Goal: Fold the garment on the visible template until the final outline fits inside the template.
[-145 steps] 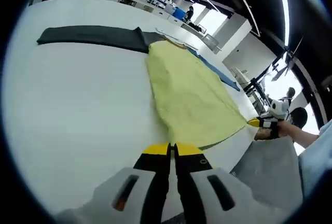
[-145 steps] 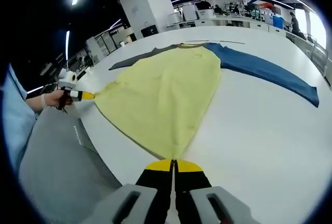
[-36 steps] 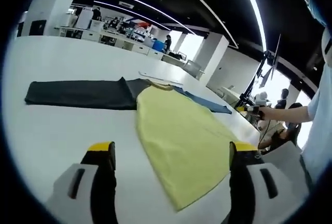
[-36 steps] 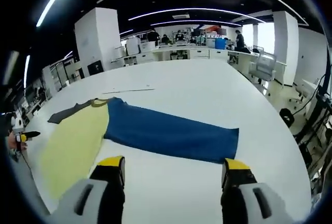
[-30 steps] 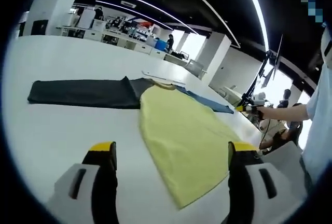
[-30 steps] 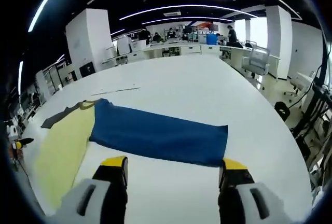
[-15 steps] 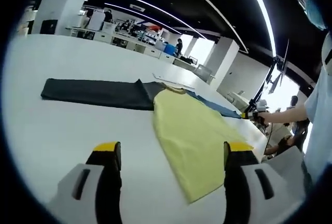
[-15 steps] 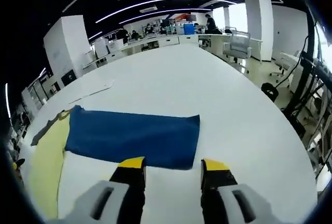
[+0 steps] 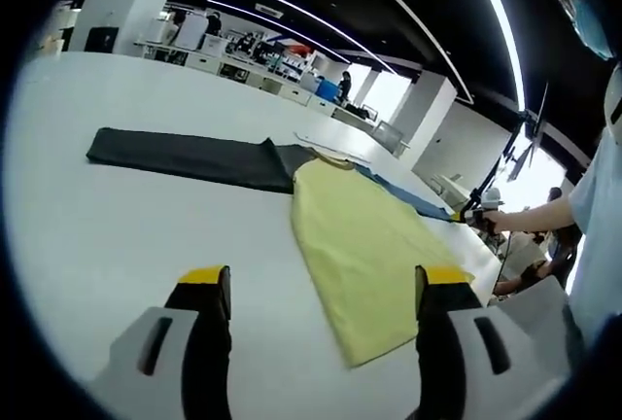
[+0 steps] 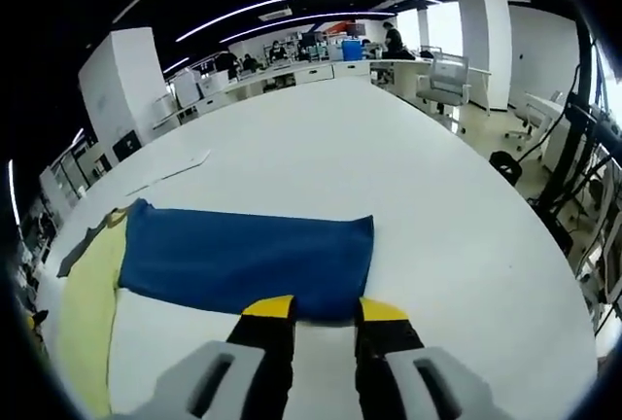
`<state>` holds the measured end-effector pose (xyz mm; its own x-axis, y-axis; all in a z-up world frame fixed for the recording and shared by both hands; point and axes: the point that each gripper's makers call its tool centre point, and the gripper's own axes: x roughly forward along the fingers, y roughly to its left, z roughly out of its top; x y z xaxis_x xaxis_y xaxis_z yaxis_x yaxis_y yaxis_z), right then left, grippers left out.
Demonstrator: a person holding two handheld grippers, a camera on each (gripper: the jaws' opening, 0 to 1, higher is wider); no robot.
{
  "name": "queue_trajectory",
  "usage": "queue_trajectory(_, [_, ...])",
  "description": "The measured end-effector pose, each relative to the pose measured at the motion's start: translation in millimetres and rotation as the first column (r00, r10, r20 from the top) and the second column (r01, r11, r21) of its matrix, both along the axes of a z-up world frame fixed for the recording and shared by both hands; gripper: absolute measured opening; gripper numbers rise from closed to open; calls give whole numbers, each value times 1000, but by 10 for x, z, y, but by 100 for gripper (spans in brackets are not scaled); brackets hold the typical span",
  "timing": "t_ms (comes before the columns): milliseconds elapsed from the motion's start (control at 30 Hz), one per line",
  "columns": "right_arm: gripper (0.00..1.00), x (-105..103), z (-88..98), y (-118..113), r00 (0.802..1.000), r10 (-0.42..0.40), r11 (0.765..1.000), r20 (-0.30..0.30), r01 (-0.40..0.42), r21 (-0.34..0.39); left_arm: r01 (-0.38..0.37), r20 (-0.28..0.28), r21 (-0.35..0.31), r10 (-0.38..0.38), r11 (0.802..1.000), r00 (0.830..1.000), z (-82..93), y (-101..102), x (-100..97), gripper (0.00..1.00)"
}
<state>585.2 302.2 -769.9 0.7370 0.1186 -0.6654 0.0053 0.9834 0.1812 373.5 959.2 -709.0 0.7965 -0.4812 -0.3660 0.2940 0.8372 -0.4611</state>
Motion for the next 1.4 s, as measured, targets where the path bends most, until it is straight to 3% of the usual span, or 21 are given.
queue_trajectory(267, [5,-38,33,-15,1000,-10,1000,6,10,-20,8,-4,-18,-8,1000,1000,-23,-64,-23,73])
queue_trajectory(333, [0,-72,28,-56,1000,-4,997,-10,3,-71,9,-5,-21,-9,1000,1000,-33,-76,-23,73])
queue_trajectory(700, [0,-1,181,107,999,43,996,11,-42,-85,15,-4,-27,-15,1000,1000,-37,-113,-30,70])
queue_trajectory(1000, [0,156,433,518,987,143,989,67,-140,-56,15,21,-57,-14,998,1000,38,-152,-14,69])
queue_trajectory(1167, [0,201,662,892,974,200,980,107,-199,-24,8,41,-68,-5,998,999,90,-158,-24,68])
queue_trajectory(1400, [0,331,824,1342,952,266,961,153,-274,34,-17,77,-84,24,996,997,221,-164,-29,67])
